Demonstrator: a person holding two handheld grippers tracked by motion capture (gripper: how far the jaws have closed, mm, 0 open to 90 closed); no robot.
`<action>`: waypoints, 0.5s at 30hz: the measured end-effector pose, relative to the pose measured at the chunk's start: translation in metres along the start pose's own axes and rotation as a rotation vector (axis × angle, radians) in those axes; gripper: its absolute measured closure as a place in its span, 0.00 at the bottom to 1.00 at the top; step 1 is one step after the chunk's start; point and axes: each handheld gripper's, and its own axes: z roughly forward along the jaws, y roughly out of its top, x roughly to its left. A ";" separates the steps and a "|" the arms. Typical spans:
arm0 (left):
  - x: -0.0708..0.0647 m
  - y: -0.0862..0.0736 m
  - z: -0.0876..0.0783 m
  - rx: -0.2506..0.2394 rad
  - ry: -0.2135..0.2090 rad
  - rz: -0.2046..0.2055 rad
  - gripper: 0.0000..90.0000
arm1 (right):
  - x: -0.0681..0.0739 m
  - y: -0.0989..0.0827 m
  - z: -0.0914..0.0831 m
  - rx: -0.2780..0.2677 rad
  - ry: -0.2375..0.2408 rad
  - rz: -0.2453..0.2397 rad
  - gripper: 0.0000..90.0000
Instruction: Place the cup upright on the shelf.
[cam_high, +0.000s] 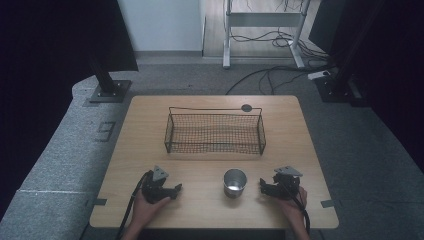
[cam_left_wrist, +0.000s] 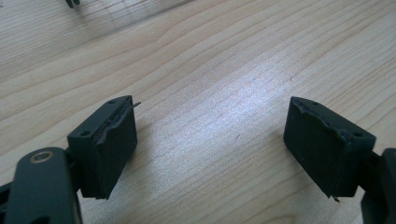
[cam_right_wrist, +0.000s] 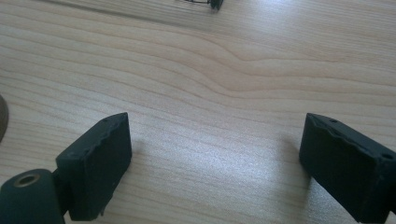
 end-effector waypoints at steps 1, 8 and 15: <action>0.000 0.000 0.000 0.000 0.000 0.000 0.19 | 0.000 0.000 0.000 -0.001 0.000 -0.001 0.11; 0.000 0.000 0.000 0.000 0.001 0.000 0.19 | 0.001 0.001 -0.003 -0.003 0.039 0.011 0.14; 0.000 0.000 0.000 0.000 0.000 0.000 0.19 | 0.002 0.006 -0.020 -0.073 0.077 0.011 0.14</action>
